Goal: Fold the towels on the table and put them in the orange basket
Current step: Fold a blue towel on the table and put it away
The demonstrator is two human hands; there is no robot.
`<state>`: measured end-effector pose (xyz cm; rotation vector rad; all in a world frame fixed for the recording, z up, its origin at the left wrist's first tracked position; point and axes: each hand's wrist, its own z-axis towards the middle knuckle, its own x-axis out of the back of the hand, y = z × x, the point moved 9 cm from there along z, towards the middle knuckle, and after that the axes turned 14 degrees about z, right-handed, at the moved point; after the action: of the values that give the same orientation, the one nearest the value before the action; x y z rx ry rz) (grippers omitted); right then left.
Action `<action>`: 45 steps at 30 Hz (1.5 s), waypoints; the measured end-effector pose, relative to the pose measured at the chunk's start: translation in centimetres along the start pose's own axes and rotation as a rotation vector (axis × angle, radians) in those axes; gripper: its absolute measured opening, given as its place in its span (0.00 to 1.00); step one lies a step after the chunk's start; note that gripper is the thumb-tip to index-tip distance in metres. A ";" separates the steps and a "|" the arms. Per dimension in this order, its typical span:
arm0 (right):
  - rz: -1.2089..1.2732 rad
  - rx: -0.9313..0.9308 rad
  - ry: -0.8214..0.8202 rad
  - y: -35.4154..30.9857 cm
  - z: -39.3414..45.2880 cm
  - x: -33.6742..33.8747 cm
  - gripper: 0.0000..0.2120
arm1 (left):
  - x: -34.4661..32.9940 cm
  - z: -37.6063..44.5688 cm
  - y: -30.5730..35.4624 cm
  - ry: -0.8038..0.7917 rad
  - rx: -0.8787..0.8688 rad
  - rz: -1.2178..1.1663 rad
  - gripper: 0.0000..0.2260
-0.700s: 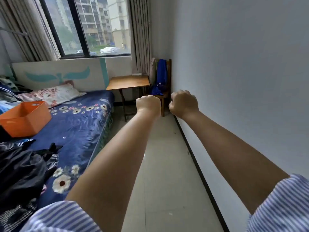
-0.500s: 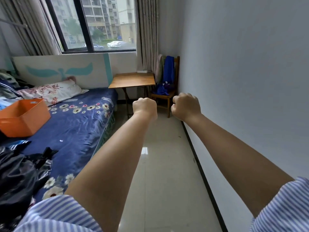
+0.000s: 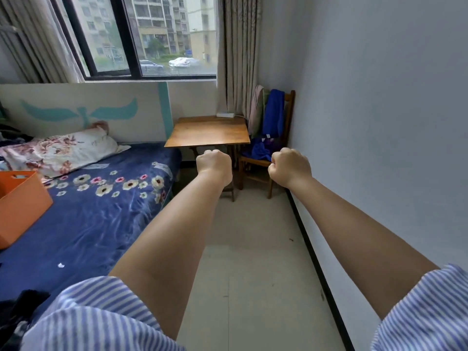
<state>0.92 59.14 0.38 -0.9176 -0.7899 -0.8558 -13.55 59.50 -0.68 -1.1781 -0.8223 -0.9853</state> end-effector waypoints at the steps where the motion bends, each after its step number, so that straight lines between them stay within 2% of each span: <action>1: 0.002 -0.016 -0.007 0.6 2.6 -1.1 0.12 | -0.7 2.8 -0.3 0.005 -0.010 -0.001 0.13; 6: 0.003 -0.051 0.011 3.8 13.0 -4.6 0.12 | -3.3 13.9 0.1 0.027 -0.063 -0.034 0.13; 24: 0.079 -0.151 -0.031 23.4 52.0 -20.1 0.12 | -14.1 57.8 5.8 0.045 -0.125 -0.103 0.12; 30: 0.017 -0.158 -0.039 28.6 65.0 -25.3 0.12 | -17.9 72.9 6.3 0.056 -0.154 -0.069 0.12; 38: -0.012 -0.323 -0.029 36.2 79.7 -28.6 0.12 | -21.3 90.9 8.6 0.036 -0.286 -0.024 0.14; 45: -0.010 -0.457 -0.019 45.7 89.2 -30.8 0.11 | -24.5 103.6 14.5 -0.029 -0.355 -0.088 0.13</action>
<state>9.19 163.40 -6.43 -1.3256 -0.6231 -1.0602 -10.76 166.73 -7.05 -1.4706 -0.7452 -1.2244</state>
